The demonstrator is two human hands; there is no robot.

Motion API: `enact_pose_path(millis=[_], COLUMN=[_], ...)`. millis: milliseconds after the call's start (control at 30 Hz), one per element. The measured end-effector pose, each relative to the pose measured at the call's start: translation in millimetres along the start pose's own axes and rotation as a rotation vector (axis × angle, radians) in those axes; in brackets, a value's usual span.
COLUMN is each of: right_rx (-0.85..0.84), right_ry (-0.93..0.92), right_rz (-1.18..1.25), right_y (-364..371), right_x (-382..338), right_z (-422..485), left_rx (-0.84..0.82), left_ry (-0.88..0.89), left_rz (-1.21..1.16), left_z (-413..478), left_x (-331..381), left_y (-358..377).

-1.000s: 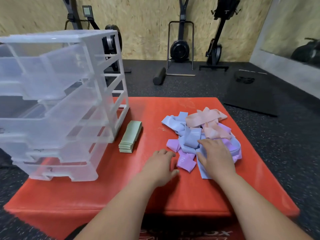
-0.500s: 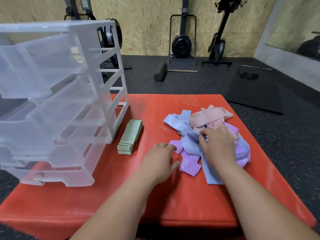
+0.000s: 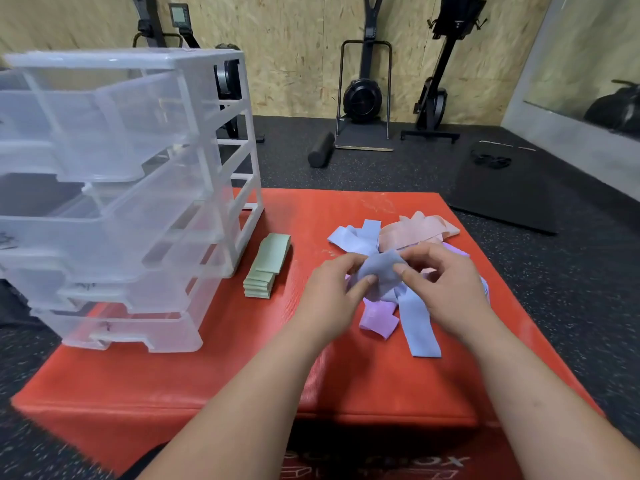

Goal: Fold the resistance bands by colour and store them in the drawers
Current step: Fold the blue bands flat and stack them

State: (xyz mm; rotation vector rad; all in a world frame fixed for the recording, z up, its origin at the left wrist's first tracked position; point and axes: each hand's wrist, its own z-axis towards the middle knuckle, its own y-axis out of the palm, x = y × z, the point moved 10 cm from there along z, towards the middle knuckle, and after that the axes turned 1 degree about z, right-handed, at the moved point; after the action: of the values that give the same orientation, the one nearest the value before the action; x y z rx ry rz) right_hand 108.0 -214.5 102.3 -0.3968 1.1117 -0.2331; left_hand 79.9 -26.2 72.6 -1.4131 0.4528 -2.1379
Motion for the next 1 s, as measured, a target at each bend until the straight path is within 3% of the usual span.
enact_pose_path(millis=[133,333,567,767,1000], right_rx=[0.109,-0.144,-0.260,-0.325,-0.455], right_ry=[0.000,0.058,0.119,0.142,0.175], right_rz=[-0.065,-0.216,-0.315,-0.318,-0.333], right_y=[-17.8,3.4,5.9,1.4,-2.5], right_x=[-2.2,16.0,32.0,35.3,55.4], right_z=[-14.5,-28.9,-41.2,-54.1,-73.7], left_rx=[-0.060,-0.272,-0.373,-0.559,-0.411], left_ry=[-0.066,-0.146,-0.181,-0.224,-0.266], left_rz=[0.031,0.103,-0.034,0.058,0.153], left_z=[-6.6,-26.2,-46.3,-72.0,-77.0], left_x=[-13.2,-28.2,-21.5,-39.2,-61.3], left_y=[-1.0,11.8,7.7,2.1,-27.3])
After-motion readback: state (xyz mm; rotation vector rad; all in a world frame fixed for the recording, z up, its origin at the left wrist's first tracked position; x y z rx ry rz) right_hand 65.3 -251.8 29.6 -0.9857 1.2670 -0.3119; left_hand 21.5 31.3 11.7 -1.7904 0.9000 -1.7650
